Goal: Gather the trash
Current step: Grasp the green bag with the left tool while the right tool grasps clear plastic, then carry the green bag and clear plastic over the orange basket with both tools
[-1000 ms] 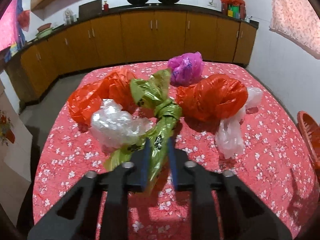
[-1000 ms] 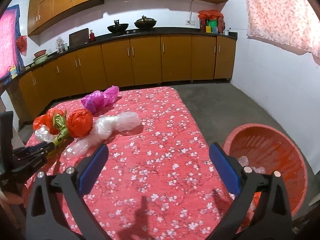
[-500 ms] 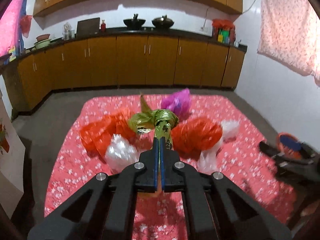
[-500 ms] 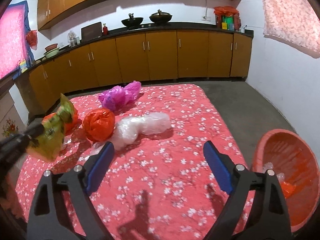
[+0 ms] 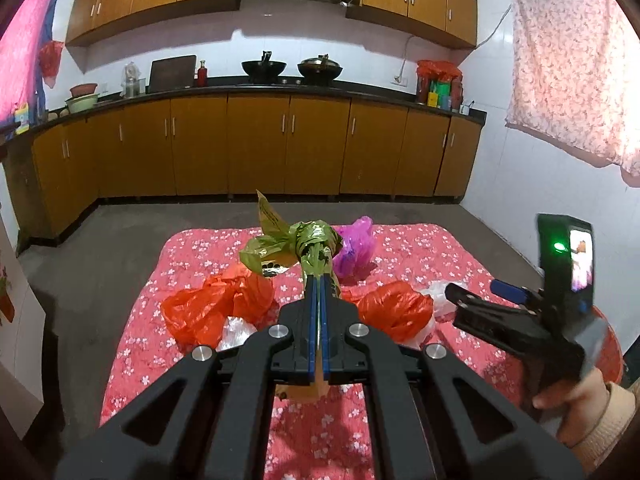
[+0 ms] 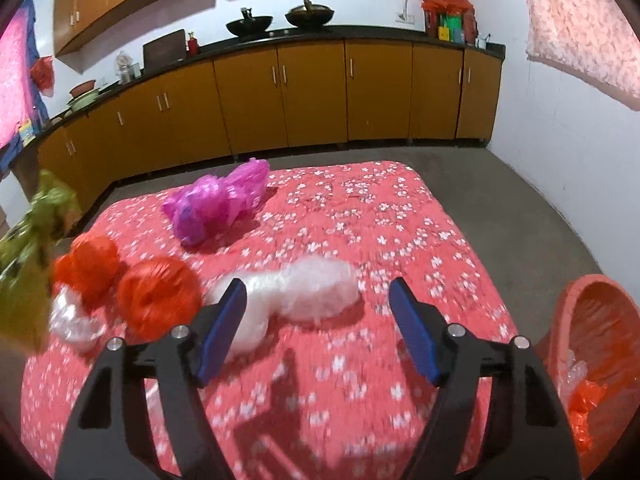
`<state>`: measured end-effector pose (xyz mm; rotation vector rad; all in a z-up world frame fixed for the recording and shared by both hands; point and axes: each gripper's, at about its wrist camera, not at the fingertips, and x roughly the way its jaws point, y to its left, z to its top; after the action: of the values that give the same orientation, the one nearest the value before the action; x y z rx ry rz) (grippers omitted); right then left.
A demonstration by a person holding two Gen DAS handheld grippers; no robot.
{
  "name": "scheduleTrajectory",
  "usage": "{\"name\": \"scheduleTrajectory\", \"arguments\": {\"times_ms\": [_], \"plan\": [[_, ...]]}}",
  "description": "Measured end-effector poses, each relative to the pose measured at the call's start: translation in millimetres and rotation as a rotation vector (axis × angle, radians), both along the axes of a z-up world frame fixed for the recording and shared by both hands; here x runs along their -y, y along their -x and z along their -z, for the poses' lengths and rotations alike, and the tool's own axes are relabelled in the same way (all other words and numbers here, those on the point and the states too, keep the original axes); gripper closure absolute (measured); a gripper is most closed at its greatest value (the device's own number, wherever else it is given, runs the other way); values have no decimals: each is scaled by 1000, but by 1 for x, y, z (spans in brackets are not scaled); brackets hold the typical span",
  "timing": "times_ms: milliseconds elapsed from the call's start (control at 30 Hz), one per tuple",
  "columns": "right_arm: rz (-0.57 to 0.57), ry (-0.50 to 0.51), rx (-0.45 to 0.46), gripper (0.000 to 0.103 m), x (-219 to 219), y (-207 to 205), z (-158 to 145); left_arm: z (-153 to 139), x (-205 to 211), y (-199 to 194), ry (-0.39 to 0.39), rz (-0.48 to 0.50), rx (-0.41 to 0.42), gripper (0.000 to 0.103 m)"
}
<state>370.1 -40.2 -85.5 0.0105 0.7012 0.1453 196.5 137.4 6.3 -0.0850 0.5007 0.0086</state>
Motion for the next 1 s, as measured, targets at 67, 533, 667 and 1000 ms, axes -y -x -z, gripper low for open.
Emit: {"name": "scheduleTrajectory", "arguments": {"times_ms": [67, 533, 667, 1000], "plan": [[-6, 11, -18, 31, -1, -13, 4, 0, -1, -2, -3, 1, 3, 101], [-96, 48, -116, 98, -1, -23, 24, 5, 7, -4, -27, 17, -7, 101], [-84, 65, -90, 99, 11, -6, 16, 1, 10, 1, -32, 24, -3, 101], [-12, 107, -17, 99, 56, 35, -12, -8, 29, 14, -63, 64, 15, 101]]}}
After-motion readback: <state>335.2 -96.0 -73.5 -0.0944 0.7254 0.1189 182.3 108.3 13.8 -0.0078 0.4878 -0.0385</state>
